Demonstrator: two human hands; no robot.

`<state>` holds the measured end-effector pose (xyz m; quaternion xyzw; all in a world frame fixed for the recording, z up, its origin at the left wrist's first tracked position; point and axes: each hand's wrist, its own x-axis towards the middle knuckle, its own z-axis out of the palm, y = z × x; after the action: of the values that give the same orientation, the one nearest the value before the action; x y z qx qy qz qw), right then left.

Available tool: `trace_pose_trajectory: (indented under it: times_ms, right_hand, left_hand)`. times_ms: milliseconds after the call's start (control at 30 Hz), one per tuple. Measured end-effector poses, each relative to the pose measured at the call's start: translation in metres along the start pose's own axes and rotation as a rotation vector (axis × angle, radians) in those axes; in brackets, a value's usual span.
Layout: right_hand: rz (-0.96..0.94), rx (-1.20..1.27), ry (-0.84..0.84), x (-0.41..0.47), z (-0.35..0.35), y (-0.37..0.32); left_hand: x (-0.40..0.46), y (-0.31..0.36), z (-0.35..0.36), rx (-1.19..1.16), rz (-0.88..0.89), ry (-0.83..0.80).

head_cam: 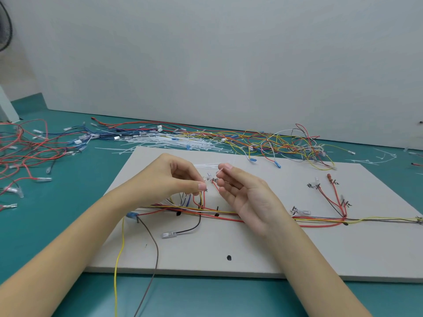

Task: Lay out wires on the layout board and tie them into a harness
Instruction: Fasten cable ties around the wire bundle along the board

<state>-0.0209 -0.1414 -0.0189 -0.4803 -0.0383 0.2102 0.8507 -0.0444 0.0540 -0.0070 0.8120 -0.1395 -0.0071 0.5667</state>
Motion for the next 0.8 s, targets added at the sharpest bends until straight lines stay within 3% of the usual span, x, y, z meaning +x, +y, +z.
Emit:
trace_pose_trajectory:
  times_ms: [267,500,800]
  right_hand:
    - [-0.148,-0.242,0.001,-0.003,0.007,0.006]
    - [-0.247,-0.365,0.069,0.002,0.014,0.012]
    - [-0.357,-0.503,0.049,0.011,0.025,0.011]
  left_hand:
    - [-0.001,-0.002,-0.008,0.058,-0.031,-0.046]
    - [-0.014,-0.010,-0.046,0.581,-0.244,-0.146]
    - [-0.014,-0.016,-0.034,0.563,-0.236,-0.161]
